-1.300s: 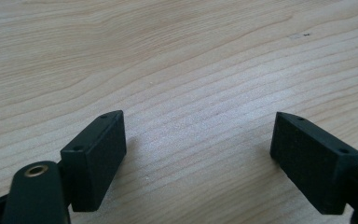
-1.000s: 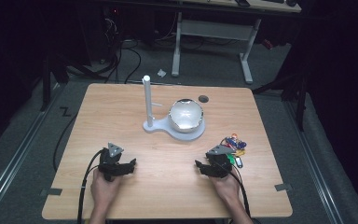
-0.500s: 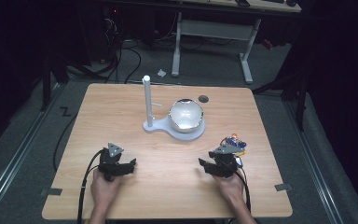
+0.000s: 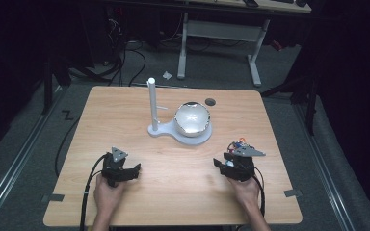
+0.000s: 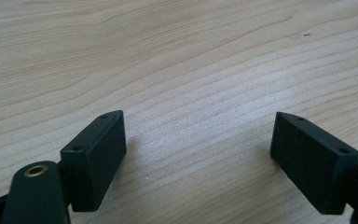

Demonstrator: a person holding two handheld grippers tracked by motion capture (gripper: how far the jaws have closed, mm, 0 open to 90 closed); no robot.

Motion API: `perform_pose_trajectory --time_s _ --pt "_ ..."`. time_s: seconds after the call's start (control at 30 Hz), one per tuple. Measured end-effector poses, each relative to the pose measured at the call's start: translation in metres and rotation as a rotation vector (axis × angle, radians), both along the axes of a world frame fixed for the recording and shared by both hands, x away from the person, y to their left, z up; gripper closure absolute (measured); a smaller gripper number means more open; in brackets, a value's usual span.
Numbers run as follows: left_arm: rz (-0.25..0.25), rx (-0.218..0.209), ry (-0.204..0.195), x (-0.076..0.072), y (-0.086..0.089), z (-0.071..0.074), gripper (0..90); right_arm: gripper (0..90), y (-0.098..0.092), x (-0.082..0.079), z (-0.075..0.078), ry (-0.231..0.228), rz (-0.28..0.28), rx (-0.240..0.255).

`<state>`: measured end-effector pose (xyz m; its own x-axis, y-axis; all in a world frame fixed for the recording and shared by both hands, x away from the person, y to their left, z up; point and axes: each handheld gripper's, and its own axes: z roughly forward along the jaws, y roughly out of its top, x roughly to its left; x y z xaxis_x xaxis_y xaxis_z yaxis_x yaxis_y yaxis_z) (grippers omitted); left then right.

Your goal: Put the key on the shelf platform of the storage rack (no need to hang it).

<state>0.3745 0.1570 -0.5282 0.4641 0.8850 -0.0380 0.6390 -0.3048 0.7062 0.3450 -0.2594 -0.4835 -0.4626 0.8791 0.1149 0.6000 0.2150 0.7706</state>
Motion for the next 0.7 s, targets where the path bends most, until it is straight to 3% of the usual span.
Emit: perform_pose_trajectory --time_s 0.37,0.7 --pt "0.001 0.0 0.0 0.0 0.0 0.0 18.7 47.6 -0.022 0.0 0.006 -0.035 -0.053 0.002" --pt "0.002 -0.001 0.0 0.0 0.0 0.0 18.9 47.7 -0.042 0.005 0.009 -0.032 -0.102 -0.01"
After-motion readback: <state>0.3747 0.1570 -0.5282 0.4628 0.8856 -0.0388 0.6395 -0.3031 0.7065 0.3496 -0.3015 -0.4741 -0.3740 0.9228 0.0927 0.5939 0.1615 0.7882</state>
